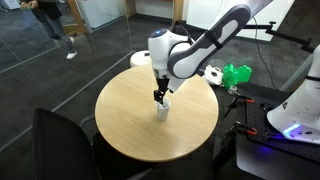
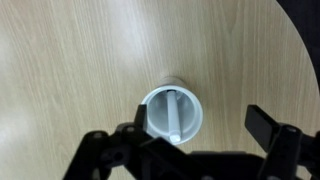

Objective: Pick the marker from the cup and put it on the table

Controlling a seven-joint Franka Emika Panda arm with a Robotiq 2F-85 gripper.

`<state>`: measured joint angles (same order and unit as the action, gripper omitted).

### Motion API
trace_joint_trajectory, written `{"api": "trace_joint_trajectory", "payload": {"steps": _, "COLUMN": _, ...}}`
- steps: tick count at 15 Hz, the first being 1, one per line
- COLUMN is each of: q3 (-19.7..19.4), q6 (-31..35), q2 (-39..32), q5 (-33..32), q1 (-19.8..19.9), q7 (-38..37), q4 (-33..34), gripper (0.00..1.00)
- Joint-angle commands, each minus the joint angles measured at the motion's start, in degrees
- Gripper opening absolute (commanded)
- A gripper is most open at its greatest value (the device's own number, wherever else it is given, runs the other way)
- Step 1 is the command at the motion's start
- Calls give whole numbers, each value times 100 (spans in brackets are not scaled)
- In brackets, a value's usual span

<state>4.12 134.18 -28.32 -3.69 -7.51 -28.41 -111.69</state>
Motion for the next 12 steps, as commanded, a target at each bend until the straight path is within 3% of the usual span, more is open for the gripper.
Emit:
{"api": "trace_joint_trajectory", "payload": {"steps": 1, "q3": -171, "q6": -46, "q2": -36, "q5": 162, "q1": -118, "q7": 132, "q4": 73, "gripper": 100}}
{"api": "trace_joint_trajectory", "payload": {"steps": 7, "q3": -271, "q6": -172, "q2": -442, "q5": 301, "q1": 63, "q7": 626, "q4": 578, "gripper": 100}}
{"api": "trace_joint_trajectory", "payload": {"steps": 11, "q3": -313, "q6": -250, "q2": -736, "q5": 322, "q1": 88, "q7": 815, "q4": 930, "gripper": 80}}
{"api": "trace_joint_trajectory", "payload": {"steps": 12, "q3": -314, "q6": -269, "q2": -791, "q5": 325, "q1": 88, "q7": 826, "q4": 997, "gripper": 70}}
